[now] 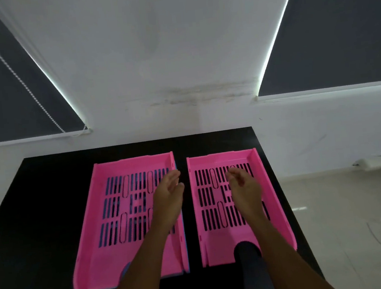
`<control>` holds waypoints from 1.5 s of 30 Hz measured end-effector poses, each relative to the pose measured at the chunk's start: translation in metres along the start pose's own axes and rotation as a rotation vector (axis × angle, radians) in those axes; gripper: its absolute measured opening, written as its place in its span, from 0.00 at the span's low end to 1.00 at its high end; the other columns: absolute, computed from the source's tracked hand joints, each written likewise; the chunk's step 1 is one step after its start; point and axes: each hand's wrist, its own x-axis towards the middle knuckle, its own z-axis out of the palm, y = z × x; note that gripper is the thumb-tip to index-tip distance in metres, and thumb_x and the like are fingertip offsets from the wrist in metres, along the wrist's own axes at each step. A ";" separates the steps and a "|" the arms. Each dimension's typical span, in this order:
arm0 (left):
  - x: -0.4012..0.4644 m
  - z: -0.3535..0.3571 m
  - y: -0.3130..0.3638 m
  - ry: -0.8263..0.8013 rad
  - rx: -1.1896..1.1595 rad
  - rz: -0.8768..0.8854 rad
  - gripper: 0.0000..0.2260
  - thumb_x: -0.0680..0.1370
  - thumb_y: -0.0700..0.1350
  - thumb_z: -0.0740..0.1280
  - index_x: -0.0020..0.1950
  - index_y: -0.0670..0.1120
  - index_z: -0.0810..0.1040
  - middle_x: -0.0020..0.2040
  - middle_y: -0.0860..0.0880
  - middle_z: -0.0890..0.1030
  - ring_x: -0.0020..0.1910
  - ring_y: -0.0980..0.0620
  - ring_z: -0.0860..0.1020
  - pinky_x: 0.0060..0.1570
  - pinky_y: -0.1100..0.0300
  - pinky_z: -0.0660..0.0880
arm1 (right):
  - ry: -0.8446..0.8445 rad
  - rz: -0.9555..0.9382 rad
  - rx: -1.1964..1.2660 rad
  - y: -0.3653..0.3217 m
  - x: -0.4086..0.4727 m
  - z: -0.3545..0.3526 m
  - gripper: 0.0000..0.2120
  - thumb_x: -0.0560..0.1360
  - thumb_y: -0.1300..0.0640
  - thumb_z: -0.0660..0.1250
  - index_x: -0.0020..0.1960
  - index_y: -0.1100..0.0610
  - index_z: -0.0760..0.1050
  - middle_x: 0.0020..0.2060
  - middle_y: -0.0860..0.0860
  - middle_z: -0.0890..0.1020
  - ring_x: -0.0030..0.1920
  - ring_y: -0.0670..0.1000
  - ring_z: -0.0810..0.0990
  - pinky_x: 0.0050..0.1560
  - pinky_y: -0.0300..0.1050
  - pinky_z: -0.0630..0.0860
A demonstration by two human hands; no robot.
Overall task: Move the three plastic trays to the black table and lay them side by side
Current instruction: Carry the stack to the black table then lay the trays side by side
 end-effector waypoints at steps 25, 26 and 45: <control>0.009 -0.244 -0.074 0.039 -0.101 -0.189 0.16 0.81 0.42 0.63 0.69 0.52 0.75 0.57 0.46 0.84 0.51 0.47 0.85 0.54 0.42 0.82 | -0.207 0.029 -0.083 -0.043 -0.084 0.153 0.21 0.83 0.59 0.58 0.76 0.51 0.68 0.64 0.53 0.80 0.59 0.49 0.82 0.59 0.56 0.82; 0.011 -0.253 -0.073 0.049 -0.102 -0.176 0.15 0.81 0.41 0.62 0.66 0.52 0.77 0.55 0.45 0.85 0.49 0.47 0.86 0.52 0.43 0.82 | -0.206 0.021 -0.079 -0.050 -0.087 0.160 0.20 0.83 0.59 0.58 0.74 0.49 0.70 0.61 0.49 0.82 0.57 0.45 0.82 0.57 0.51 0.83; 0.028 -0.455 -0.166 0.416 -0.012 -0.260 0.21 0.78 0.40 0.68 0.71 0.42 0.75 0.67 0.40 0.80 0.65 0.38 0.78 0.68 0.39 0.71 | -0.617 0.039 -0.023 -0.086 -0.162 0.363 0.20 0.80 0.63 0.61 0.70 0.49 0.73 0.57 0.47 0.85 0.54 0.45 0.85 0.59 0.50 0.82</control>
